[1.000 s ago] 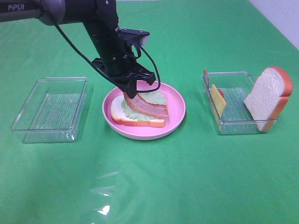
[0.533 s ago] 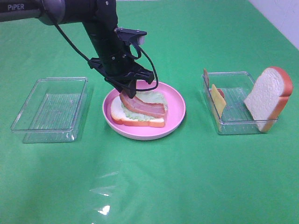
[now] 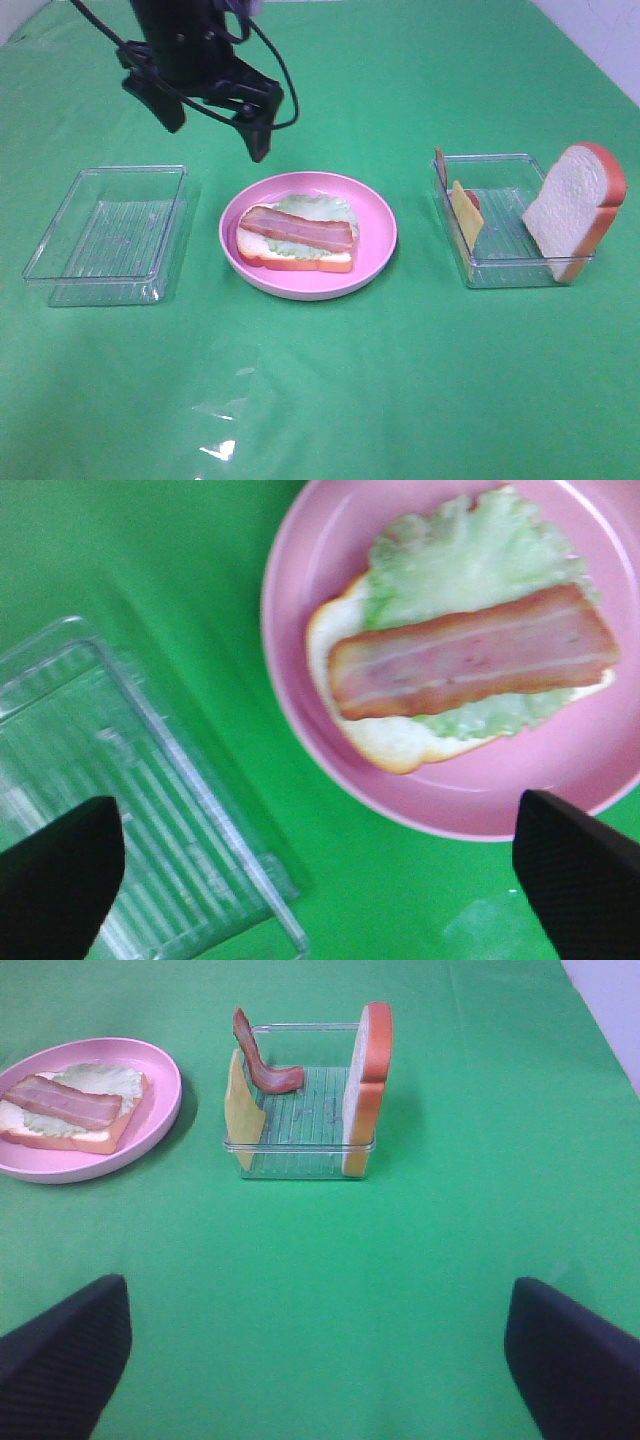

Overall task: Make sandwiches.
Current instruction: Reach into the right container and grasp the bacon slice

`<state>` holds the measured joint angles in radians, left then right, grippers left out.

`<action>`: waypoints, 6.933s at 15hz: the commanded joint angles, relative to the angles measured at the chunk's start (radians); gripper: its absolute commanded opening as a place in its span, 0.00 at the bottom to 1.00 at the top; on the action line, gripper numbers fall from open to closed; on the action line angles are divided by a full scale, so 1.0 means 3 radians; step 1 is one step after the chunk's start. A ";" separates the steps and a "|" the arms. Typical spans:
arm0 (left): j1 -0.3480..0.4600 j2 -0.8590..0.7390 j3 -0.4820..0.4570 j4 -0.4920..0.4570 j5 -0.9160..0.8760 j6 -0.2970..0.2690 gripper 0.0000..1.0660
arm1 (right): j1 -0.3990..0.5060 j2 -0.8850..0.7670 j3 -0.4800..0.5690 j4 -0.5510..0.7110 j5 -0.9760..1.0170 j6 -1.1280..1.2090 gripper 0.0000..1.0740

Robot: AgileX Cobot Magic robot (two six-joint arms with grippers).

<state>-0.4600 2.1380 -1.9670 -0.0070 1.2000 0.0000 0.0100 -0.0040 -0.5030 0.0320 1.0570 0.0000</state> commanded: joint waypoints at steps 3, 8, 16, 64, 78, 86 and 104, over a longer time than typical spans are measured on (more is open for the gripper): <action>0.0980 -0.0133 -0.0007 0.0083 0.0307 0.0127 0.94 | -0.0003 -0.0073 0.0010 0.0010 -0.0017 0.0000 0.91; 0.1717 -0.0133 0.0040 -0.0053 0.0310 0.0307 0.94 | -0.0003 -0.0073 0.0010 0.0010 -0.0017 0.0000 0.91; 0.1767 -0.1327 0.1813 -0.0107 0.0273 0.0490 0.94 | -0.0003 -0.0073 0.0010 0.0010 -0.0017 0.0000 0.91; 0.1713 -0.7197 0.4907 -0.0027 -0.0500 0.0063 0.94 | 0.0133 0.5417 -0.3863 0.0420 0.0227 -0.0037 0.91; 0.1713 -0.7197 0.4907 -0.0027 -0.0500 0.0063 0.94 | 0.0660 0.7070 -0.4797 0.0120 0.0027 0.0353 0.91; 0.1713 -0.7197 0.4907 -0.0027 -0.0500 0.0063 0.94 | 0.0660 0.7507 -0.4797 0.0140 -0.0160 0.0343 0.91; 0.1713 -0.7197 0.4907 -0.0027 -0.0500 0.0063 0.94 | 0.0660 0.7767 -0.4797 0.0107 -0.0070 0.0343 0.44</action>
<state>0.0620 -0.0060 -0.4980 -0.0170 1.0580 0.0250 0.2080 2.3210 -1.9370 0.0720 1.0310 0.1140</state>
